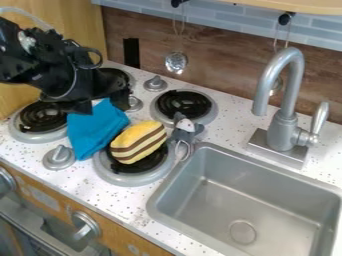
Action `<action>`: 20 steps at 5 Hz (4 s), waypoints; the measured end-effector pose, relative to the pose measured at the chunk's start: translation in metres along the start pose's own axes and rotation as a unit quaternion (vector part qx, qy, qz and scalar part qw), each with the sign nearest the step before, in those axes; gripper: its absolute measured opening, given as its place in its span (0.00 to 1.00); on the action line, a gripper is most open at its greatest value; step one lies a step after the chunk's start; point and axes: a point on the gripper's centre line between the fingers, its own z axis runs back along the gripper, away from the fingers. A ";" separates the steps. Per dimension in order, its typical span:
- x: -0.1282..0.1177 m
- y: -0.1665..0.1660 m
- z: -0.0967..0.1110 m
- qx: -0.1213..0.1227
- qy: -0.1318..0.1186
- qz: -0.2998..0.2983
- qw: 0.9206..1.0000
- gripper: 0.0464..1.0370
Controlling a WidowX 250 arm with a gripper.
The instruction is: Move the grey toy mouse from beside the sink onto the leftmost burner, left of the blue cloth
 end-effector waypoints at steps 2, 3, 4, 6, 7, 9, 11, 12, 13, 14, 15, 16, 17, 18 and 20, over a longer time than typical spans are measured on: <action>0.012 -0.059 -0.028 -0.046 0.005 0.005 0.999 0.96; 0.020 -0.078 -0.050 -0.060 0.010 0.013 0.998 0.96; 0.020 -0.097 -0.081 -0.068 0.034 0.016 0.997 0.96; 0.019 -0.123 -0.123 -0.081 0.070 0.004 0.994 0.96; 0.014 -0.133 -0.137 -0.089 0.089 -0.001 0.992 0.96; -0.004 -0.144 -0.153 -0.094 0.132 -0.019 0.987 0.96; -0.012 -0.139 -0.162 -0.047 0.185 -0.039 0.981 0.96; -0.014 -0.136 -0.165 -0.034 0.182 -0.048 0.982 0.96; -0.020 -0.129 -0.166 -0.020 0.186 -0.050 0.981 0.96; -0.032 -0.120 -0.166 -0.005 0.200 -0.052 0.978 0.96; -0.041 -0.113 -0.168 0.008 0.207 -0.050 0.977 0.93; -0.042 -0.108 -0.169 0.015 0.191 -0.049 0.980 0.69; -0.044 -0.108 -0.170 0.014 0.189 -0.048 0.981 0.56; -0.043 -0.109 -0.167 0.009 0.190 -0.047 0.981 0.56; 0.024 -0.120 -0.122 -0.013 0.103 -0.026 0.994 0.56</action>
